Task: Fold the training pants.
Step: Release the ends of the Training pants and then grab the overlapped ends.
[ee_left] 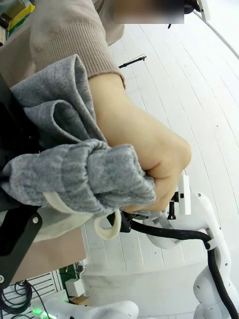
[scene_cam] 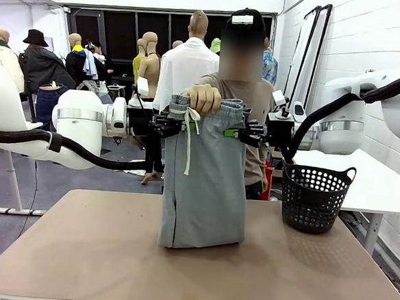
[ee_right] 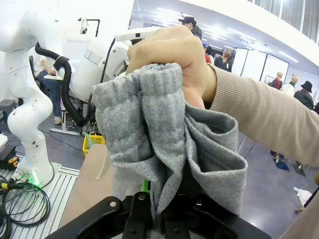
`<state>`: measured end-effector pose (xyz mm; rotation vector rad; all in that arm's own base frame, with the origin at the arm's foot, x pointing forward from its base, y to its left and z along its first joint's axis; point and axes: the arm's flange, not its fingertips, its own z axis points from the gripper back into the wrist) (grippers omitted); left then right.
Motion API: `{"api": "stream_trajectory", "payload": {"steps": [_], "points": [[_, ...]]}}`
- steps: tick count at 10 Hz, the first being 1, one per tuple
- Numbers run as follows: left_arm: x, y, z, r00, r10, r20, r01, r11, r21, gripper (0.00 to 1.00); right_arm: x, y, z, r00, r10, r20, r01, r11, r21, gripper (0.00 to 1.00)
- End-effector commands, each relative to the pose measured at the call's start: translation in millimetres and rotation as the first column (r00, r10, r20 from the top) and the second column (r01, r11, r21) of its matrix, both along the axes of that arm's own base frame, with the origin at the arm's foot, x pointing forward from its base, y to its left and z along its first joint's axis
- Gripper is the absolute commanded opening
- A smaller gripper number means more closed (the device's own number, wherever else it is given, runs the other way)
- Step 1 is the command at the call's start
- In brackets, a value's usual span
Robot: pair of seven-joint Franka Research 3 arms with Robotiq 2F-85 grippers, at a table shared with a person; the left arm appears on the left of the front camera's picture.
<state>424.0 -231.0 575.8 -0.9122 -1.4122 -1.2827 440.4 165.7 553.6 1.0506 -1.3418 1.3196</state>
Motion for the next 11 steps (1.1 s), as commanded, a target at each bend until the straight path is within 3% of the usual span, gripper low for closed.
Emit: {"api": "stream_trajectory", "payload": {"steps": [1,6,7,11], "points": [[-2.4,-0.5,2.5,1.0,-0.001,0.008,0.001,1.0,-0.001,0.0,-0.6,1.0,0.2,1.0,0.003,-0.001,-0.003,1.0,0.004,0.0],[0.0,0.7,-2.2,1.0,0.0,-0.019,0.0,1.0,0.002,0.0,0.3,-0.3,0.1,1.0,-0.004,-0.024,0.004,1.0,0.003,0.0],[-0.5,1.0,-4.1,0.999,-0.005,-0.037,0.005,1.0,0.005,0.11,1.0,-1.4,0.1,0.999,-0.012,-0.047,0.012,1.0,0.006,0.14],[-0.3,3.0,-3.9,0.997,0.013,-0.072,-0.012,1.0,0.012,0.91,0.4,-6.8,2.0,0.996,-0.022,-0.089,0.024,1.0,0.018,0.92]]}}
